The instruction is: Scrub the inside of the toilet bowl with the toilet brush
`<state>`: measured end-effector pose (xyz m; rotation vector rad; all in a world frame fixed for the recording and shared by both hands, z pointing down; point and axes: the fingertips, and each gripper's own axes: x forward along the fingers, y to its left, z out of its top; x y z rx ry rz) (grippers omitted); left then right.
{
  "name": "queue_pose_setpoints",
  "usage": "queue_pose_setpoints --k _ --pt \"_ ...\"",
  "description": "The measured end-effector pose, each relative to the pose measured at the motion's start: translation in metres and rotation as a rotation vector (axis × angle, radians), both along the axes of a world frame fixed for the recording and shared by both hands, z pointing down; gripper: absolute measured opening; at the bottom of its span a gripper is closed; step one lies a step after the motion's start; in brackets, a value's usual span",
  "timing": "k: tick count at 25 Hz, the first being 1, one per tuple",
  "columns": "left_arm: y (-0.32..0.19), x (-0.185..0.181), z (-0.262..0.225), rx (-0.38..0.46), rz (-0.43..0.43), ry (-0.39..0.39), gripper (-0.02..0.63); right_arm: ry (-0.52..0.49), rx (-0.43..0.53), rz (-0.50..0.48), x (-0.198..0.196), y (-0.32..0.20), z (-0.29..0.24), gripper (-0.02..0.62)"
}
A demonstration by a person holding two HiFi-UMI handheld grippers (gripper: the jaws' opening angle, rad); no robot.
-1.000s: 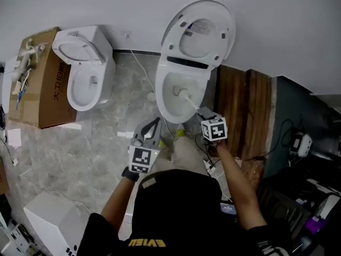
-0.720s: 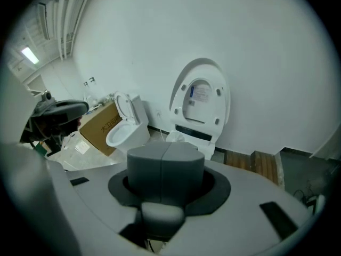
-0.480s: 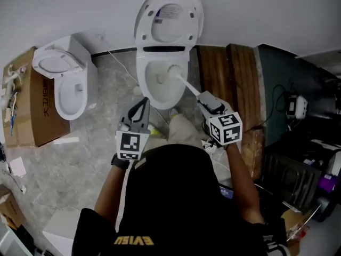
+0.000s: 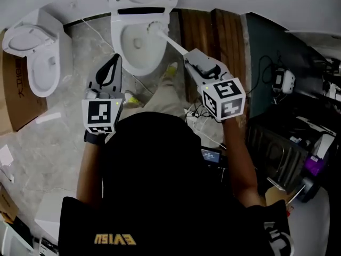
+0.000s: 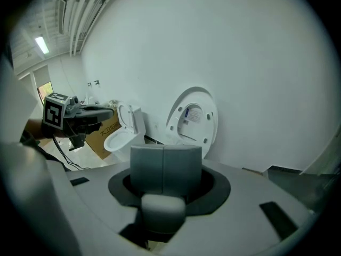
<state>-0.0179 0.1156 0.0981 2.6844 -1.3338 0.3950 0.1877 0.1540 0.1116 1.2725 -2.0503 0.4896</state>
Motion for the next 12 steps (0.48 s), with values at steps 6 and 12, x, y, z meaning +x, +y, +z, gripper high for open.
queue_pose_setpoints --k 6,12 --pt "-0.006 -0.006 -0.011 0.022 -0.053 -0.025 0.018 -0.023 0.019 -0.033 -0.004 -0.011 -0.007 0.16" --pt "0.003 -0.012 -0.011 0.009 -0.088 -0.026 0.018 -0.041 0.028 -0.05 -0.01 -0.007 -0.011 0.16"
